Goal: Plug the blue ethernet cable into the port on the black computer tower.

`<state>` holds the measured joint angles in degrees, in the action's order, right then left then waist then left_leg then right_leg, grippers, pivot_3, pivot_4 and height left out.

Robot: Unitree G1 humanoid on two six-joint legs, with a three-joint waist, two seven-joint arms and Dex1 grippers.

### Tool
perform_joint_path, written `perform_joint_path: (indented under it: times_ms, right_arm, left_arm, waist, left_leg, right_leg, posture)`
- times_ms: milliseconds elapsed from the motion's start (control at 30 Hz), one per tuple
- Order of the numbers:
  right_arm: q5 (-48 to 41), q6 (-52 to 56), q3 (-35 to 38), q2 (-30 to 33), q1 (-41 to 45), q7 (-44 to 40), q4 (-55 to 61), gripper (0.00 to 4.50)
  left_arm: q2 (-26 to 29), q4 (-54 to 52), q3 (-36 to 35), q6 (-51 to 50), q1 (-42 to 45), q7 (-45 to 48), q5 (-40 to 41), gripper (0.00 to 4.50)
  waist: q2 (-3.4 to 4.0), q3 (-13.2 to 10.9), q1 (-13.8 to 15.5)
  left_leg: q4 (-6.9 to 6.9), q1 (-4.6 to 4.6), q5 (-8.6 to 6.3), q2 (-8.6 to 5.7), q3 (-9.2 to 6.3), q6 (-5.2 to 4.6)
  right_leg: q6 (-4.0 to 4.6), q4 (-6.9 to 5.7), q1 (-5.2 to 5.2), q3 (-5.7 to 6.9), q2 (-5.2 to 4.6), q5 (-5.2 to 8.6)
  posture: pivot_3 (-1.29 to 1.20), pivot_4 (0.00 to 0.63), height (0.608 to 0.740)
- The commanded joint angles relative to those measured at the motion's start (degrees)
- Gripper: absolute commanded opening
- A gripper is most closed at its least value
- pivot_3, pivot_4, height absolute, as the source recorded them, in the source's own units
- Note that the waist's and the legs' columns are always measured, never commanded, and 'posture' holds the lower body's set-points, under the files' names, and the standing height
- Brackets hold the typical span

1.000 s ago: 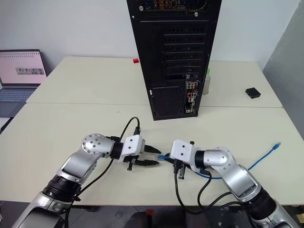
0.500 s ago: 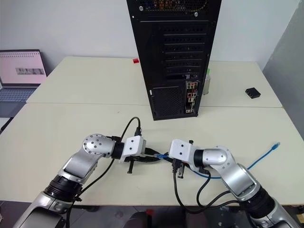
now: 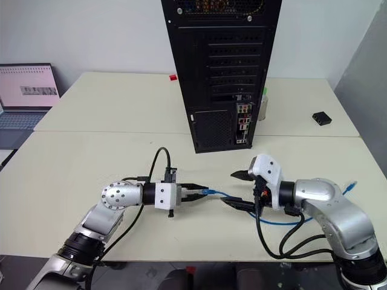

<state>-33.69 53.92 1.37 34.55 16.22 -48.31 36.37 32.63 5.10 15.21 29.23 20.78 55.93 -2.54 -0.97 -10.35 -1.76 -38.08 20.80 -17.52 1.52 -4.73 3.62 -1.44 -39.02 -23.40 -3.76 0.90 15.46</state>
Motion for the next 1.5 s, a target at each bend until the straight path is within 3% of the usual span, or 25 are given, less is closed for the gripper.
perform_joint_path:
  times_ms: [33, 267, 867, 900, 1167, 1267, 1500]
  right_arm:
    - [-7.90, 5.50, 3.31, -2.43, 0.37, 3.82, 2.09, 4.34]
    - [-12.01, 8.46, 2.24, -7.14, 3.06, 9.88, -2.09, 4.34]
    - [-10.96, 6.45, -3.91, -9.75, 4.18, 11.96, -6.76, 4.34]
    - [-10.90, 6.28, -4.06, -9.89, 4.21, 12.09, -6.82, 3.97]
    - [-10.30, 5.21, -5.16, -10.25, 4.71, 12.76, -7.46, 2.39]
    - [-10.50, 5.17, -5.23, -10.38, 4.80, 12.75, -7.56, 1.55]
    - [-10.49, 4.99, -5.60, -10.04, 5.13, 12.81, -7.87, 0.09]
  left_arm:
    - [0.35, 4.50, -1.57, 20.17, 1.73, -9.04, -9.35, 0.28]
    - [-0.21, 11.98, -3.71, 34.70, 3.94, -22.38, -19.16, 0.28]
    - [1.32, 13.06, -2.29, 35.87, 4.50, -33.18, -25.66, 0.28]
    - [1.35, 12.89, -2.21, 35.76, 4.41, -33.37, -25.74, 0.28]
    - [1.66, 12.37, -2.06, 35.00, 4.13, -34.51, -26.34, 0.28]
    - [1.90, 12.48, -2.01, 35.12, 4.35, -34.86, -26.81, 0.28]
    - [1.93, 12.61, -1.94, 35.10, 4.67, -35.62, -27.09, 0.28]
  waist:
    - [0.00, 0.00, 0.04]
    - [0.01, 0.01, 0.01]
    - [0.02, 0.01, -0.01]
    - [0.02, 0.01, -0.01]
    - [0.02, 0.01, -0.03]
    - [0.02, 0.01, -0.03]
    - [0.02, 0.01, -0.03]
  left_leg:
    - [0.00, 0.00, 0.00, -0.01, 0.01, 0.00]
    - [0.00, 0.01, 0.00, -0.03, 0.01, 0.00]
    - [0.01, 0.02, 0.00, -0.03, -0.01, -0.01]
    - [0.01, 0.02, 0.00, -0.03, -0.01, -0.01]
    - [0.01, 0.02, 0.00, -0.03, -0.02, -0.01]
    - [0.01, 0.02, 0.00, -0.03, -0.02, -0.01]
    - [0.01, 0.02, 0.00, -0.03, -0.02, -0.01]
  right_leg:
    - [0.00, 0.00, 0.00, -0.02, -0.01, 0.00]
    - [-0.01, 0.00, 0.00, 0.01, -0.03, -0.01]
    - [-0.01, -0.02, 0.00, 0.07, -0.04, -0.01]
    - [-0.01, -0.02, 0.00, 0.08, -0.04, -0.01]
    - [-0.01, -0.02, 0.00, 0.08, -0.04, -0.01]
    - [-0.01, -0.02, 0.00, 0.08, -0.04, -0.01]
    - [-0.01, -0.02, 0.00, 0.09, -0.04, -0.01]
  posture:
    - [0.00, 0.150, 0.740]
    - [0.00, 0.150, 0.740]
    - [0.00, 0.150, 0.740]
    - [0.00, 0.150, 0.740]
    - [0.00, 0.150, 0.740]
    - [0.00, 0.150, 0.740]
    - [0.00, 0.150, 0.740]
